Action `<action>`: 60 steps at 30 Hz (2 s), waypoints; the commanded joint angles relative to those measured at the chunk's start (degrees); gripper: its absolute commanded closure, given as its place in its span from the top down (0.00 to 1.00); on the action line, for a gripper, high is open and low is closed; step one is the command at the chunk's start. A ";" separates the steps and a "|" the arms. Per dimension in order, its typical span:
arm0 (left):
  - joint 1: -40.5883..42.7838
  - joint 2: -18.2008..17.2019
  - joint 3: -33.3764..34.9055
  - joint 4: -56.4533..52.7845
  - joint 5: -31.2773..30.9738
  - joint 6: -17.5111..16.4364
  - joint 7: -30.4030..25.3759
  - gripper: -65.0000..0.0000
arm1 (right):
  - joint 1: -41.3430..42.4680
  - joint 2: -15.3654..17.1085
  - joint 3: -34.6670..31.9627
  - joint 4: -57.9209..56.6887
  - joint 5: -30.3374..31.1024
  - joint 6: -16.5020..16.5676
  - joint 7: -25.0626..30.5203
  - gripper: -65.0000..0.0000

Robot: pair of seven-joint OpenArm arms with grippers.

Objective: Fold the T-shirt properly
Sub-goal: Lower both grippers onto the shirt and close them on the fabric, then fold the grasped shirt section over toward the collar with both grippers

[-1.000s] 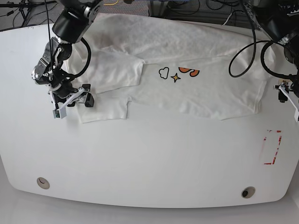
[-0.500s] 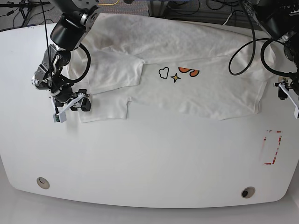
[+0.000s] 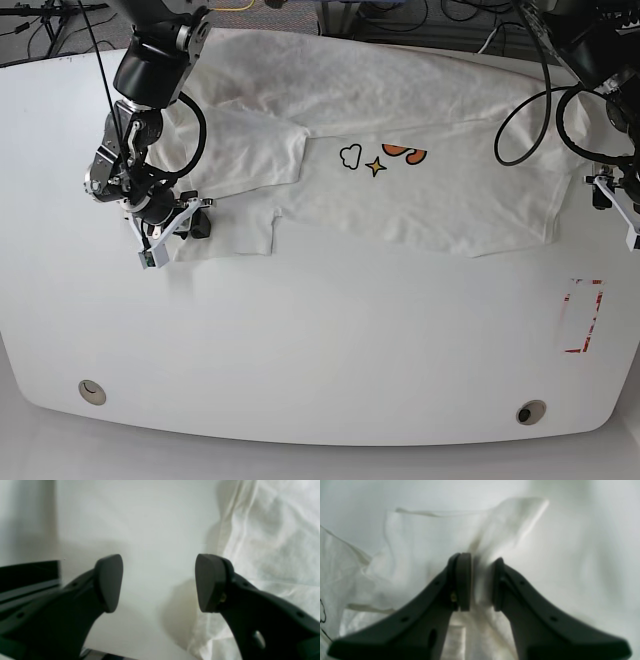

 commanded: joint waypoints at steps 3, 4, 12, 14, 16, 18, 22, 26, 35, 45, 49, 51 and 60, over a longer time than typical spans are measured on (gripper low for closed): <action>-4.51 -2.00 -0.12 -4.03 -0.15 -0.03 -0.74 0.66 | 0.23 0.51 -0.07 0.20 -1.63 -0.07 -2.43 0.01; -5.21 -2.53 -0.12 -5.52 -0.24 -0.03 -0.83 0.66 | 0.23 0.51 -0.07 0.20 -1.63 -0.07 -2.43 0.00; -10.84 -2.88 0.50 -16.42 -0.51 -0.03 -5.66 0.67 | 0.14 0.51 -0.16 0.20 -1.63 -0.07 -2.43 0.01; -12.07 -2.88 0.85 -19.50 -0.51 -0.03 -6.02 0.70 | 0.14 0.51 -0.16 0.20 -1.63 -0.07 -2.43 0.01; -13.91 -2.88 1.90 -22.84 -0.51 -0.03 -6.02 0.76 | 0.14 0.51 -0.16 0.20 -1.63 -0.07 -2.43 0.01; -15.14 -2.88 2.43 -25.39 -0.51 -0.03 -6.02 0.79 | 0.14 0.51 -0.16 0.20 -1.63 -0.07 -2.43 0.01; -16.81 -2.71 2.52 -28.29 -0.59 -0.03 -6.10 0.79 | 0.14 0.51 -0.16 0.20 -1.63 -0.07 -2.43 0.01; -17.34 -2.09 2.69 -29.61 -1.21 -0.03 -6.10 0.79 | 0.05 0.51 -0.16 0.20 -1.63 -0.07 -2.43 0.01; -17.43 -0.42 3.84 -33.21 -4.55 -0.03 -6.10 0.79 | -0.04 0.51 -0.16 0.29 -1.63 -0.07 -2.43 0.01; -18.13 1.78 7.97 -33.39 -4.64 -0.03 -6.02 0.78 | 0.14 0.51 -0.16 0.29 -1.63 -0.07 -2.43 0.01; -18.13 1.86 9.73 -33.39 -4.64 -0.03 -6.02 0.57 | 0.32 0.77 -0.16 0.29 -1.63 -0.07 -2.43 0.01; -18.13 1.86 11.04 -33.39 -4.64 -0.03 -6.02 0.37 | 0.84 1.30 -0.16 0.29 -1.63 -0.07 -2.43 0.01; -18.13 1.69 11.48 -33.39 -4.64 -0.03 -6.02 0.00 | 2.69 1.30 -0.34 0.29 -2.68 -0.07 -2.52 0.01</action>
